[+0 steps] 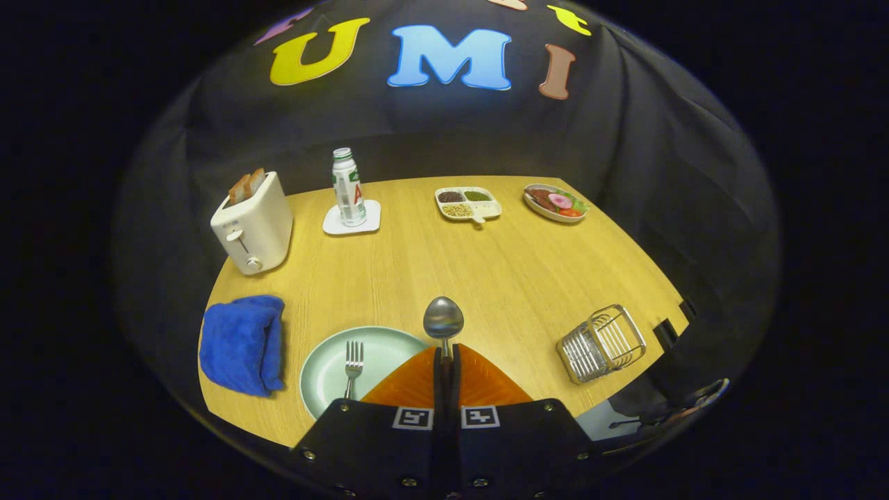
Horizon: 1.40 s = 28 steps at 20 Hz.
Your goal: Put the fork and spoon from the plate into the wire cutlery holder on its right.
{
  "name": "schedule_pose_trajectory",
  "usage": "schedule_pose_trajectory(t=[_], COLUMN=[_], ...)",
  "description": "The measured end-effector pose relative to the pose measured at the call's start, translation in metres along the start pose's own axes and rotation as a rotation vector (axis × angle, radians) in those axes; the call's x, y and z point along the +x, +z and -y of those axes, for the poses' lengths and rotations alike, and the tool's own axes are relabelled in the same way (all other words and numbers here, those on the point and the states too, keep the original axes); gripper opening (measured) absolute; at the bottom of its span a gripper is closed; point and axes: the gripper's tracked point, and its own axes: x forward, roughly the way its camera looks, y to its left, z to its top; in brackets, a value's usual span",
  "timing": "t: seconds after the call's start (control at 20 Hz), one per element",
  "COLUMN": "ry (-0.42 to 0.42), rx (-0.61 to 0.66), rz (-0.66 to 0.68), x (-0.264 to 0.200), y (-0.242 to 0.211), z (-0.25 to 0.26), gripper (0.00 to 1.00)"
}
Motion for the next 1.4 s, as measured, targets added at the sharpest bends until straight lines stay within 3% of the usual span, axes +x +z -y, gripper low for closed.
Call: schedule_pose_trajectory(t=[0.35,0.7,1.05,1.4], ry=[-0.196,-0.337,-0.364,-0.304], rx=[0.128,0.244,0.311,0.341], rz=[0.021,-0.048,-0.145,-0.203], x=[-0.015,-0.016,-0.007,0.009], y=[0.023,0.002,-0.022,-0.027], z=[0.091,0.156,0.179,0.183], gripper=[0.01,0.0,0.01,0.02])
